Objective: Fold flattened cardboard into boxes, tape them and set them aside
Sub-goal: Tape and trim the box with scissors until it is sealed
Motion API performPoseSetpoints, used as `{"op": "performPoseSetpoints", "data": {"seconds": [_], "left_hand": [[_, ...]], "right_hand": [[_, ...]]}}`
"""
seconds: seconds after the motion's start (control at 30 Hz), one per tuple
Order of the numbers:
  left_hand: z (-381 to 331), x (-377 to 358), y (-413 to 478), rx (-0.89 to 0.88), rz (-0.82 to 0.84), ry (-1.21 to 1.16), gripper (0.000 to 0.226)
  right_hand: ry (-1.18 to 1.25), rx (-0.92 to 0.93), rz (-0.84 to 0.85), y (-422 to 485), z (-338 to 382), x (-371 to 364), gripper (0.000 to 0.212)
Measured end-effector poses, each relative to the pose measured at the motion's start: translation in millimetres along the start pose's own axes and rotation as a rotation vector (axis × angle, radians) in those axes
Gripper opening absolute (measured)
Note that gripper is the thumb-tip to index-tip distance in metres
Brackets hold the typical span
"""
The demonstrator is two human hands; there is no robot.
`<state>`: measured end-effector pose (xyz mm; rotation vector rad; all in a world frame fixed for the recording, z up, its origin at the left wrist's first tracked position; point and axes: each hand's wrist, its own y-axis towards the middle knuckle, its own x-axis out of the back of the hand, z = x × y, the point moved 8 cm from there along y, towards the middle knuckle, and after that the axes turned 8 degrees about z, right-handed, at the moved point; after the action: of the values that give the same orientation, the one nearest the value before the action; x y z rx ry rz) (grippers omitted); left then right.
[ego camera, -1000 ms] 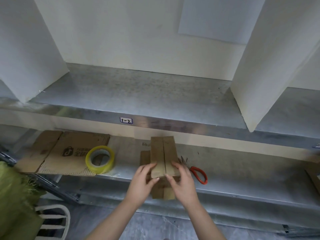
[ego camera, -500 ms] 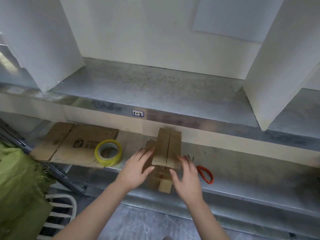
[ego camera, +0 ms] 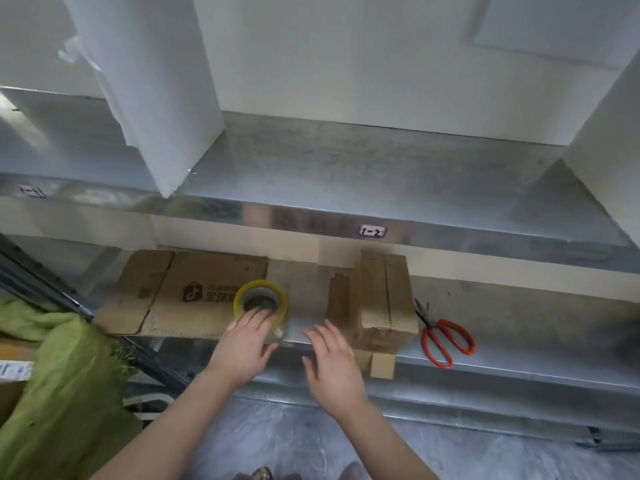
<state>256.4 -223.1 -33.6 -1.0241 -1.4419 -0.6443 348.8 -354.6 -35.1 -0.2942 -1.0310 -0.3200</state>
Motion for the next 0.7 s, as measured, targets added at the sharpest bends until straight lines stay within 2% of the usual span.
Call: {"op": "performPoseSetpoints", "data": {"seconds": [0.17,0.27,0.37,0.5,0.63,0.7], "left_hand": [[28.5,-8.8,10.9,-0.050,0.059,0.009,0.057],[37.6,-11.0,16.7,-0.117,0.031,0.040,0.054],[47.8,-10.5,23.7,-0.161,-0.013,0.036,0.051],[53.6,-11.9,31.9,-0.247,-0.013,0.101,0.039],[56.6,-15.9,32.4,-0.272,-0.002,0.098,0.031],[57.7,-17.1,31.3,-0.268,0.007,0.087,0.032]], "right_hand": [[-0.003,-0.172,0.122,38.7,-5.7,-32.7,0.050],[-0.014,-0.213,0.186,50.9,-8.9,-46.3,0.048],[-0.023,-0.255,0.182,59.0,-8.6,-52.2,0.045],[0.033,-0.332,0.129,66.8,-6.6,-51.8,0.069],[0.054,-0.351,0.098,73.5,-10.2,-51.2,0.024],[0.062,-0.358,0.089,73.1,-13.0,-51.2,0.018]]}}
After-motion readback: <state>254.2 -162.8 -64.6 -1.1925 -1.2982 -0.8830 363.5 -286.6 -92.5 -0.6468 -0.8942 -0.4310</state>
